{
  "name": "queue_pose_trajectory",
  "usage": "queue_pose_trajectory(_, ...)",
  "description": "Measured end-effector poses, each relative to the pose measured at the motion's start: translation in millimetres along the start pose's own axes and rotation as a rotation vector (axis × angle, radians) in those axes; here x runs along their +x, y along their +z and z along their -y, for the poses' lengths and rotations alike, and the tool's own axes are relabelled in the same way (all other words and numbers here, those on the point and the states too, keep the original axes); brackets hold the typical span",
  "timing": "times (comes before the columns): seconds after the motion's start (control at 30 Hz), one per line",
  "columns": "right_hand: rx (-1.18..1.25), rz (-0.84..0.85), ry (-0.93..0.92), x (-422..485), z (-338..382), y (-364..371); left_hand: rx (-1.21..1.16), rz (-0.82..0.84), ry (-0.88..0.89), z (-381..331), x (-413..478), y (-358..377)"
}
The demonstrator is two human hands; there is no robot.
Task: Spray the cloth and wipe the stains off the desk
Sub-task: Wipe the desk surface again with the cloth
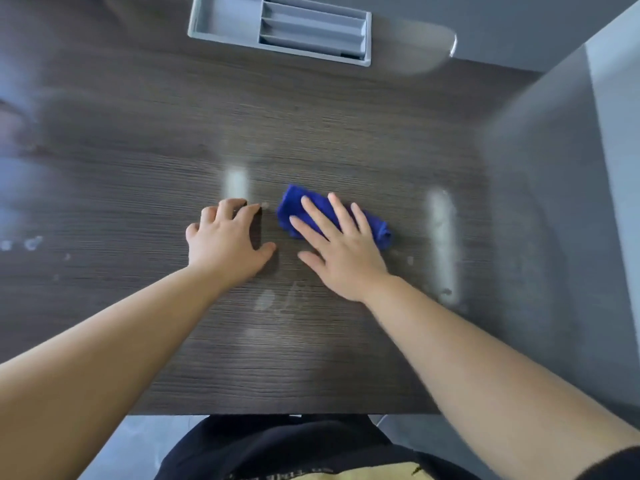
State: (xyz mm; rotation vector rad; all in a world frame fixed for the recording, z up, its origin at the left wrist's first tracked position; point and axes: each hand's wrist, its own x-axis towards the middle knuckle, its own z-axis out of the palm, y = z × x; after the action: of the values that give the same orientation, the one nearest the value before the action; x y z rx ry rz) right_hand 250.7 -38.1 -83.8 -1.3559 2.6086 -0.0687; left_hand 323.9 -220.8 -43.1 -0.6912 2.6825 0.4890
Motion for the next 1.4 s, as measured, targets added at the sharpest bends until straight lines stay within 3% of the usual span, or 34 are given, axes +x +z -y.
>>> queue_pose_trajectory(0.07, -0.064, 0.003, -0.080, -9.4, -39.0, -3.8, -0.019, 0.000, 0.035, 8.3, -0.9, -3.0)
queue_pose_trajectory(0.1, -0.075, 0.010, 0.018, -5.8, -57.0, -7.5, -0.021, -0.001, 0.051, 11.7, -1.0, -3.5)
queue_pose_trajectory(0.2, 0.029, 0.029, 0.592, 33.2, -67.6, -17.2, -0.008, -0.018, 0.018, 21.1, -5.1, -2.2)
queue_pose_trajectory(0.27, 0.128, 0.027, 0.835, 65.8, -36.8, -21.5, 0.002, -0.048, -0.038, 26.8, -9.1, 2.0)
queue_pose_trajectory(0.33, 0.184, 0.051, 0.728, 78.2, 5.4, -20.6, 0.002, -0.079, -0.093, 32.4, -13.3, 6.0)
queue_pose_trajectory(0.47, 0.059, 0.087, -0.034, 34.5, 35.1, -6.3, 0.010, -0.059, -0.140, 35.7, -16.6, 8.3)
queue_pose_trajectory(0.53, 0.014, 0.054, -0.185, 27.6, -2.4, -7.8, 0.025, -0.025, -0.149, 34.1, -14.1, 4.5)
queue_pose_trajectory(0.6, -0.031, 0.052, -0.028, 40.2, -44.9, -14.8, 0.045, 0.016, -0.158, 32.5, -11.9, 0.6)
queue_pose_trajectory(0.67, 0.020, 0.077, 0.314, 64.7, -63.3, -23.8, 0.042, 0.037, -0.169, 31.7, -9.9, -2.7)
queue_pose_trajectory(0.73, 0.085, 0.060, 0.592, 93.1, -45.0, -26.5, 0.035, 0.051, -0.172, 32.1, -10.2, -5.1)
queue_pose_trajectory(0.77, 0.117, 0.061, 0.648, 102.1, -25.0, -26.5, 0.029, 0.057, -0.172, 33.2, -11.5, -6.2)
queue_pose_trajectory(0.83, 0.124, 0.075, 0.520, 103.9, 12.3, -22.0, -0.009, 0.054, -0.177, 35.0, -11.4, -9.1)
queue_pose_trajectory(0.93, 0.030, 0.074, -0.034, 76.1, 20.7, -13.8, -0.100, 0.005, -0.202, 39.4, -9.3, -12.8)
queue_pose_trajectory(1.0, -0.013, 0.068, -0.225, 74.4, -8.7, -17.9, -0.117, -0.012, -0.197, 42.1, -7.4, -14.4)
queue_pose_trajectory(1.07, -0.041, 0.074, -0.102, 90.0, -38.4, -22.2, -0.090, -0.011, -0.168, 46.3, -5.7, -16.4)
queue_pose_trajectory(1.17, 0.045, 0.051, 0.467, 128.8, -29.0, -27.1, -0.055, -0.093, -0.147, 63.9, 2.8, -26.4)
queue_pose_trajectory(1.23, 0.104, 0.023, 0.683, 154.6, 16.3, -26.2, -0.017, -0.114, -0.180, 85.0, 11.5, -36.2)
queue_pose_trajectory(1.3, 0.111, 0.042, 0.534, 160.5, 67.5, -22.2, 0.045, -0.079, -0.224, 107.8, 20.0, -43.5)
queue_pose_trajectory(1.4, 0.033, 0.069, -0.034, 130.5, 100.0, -14.1, 0.131, -0.009, -0.252, 129.3, 24.9, -44.5)
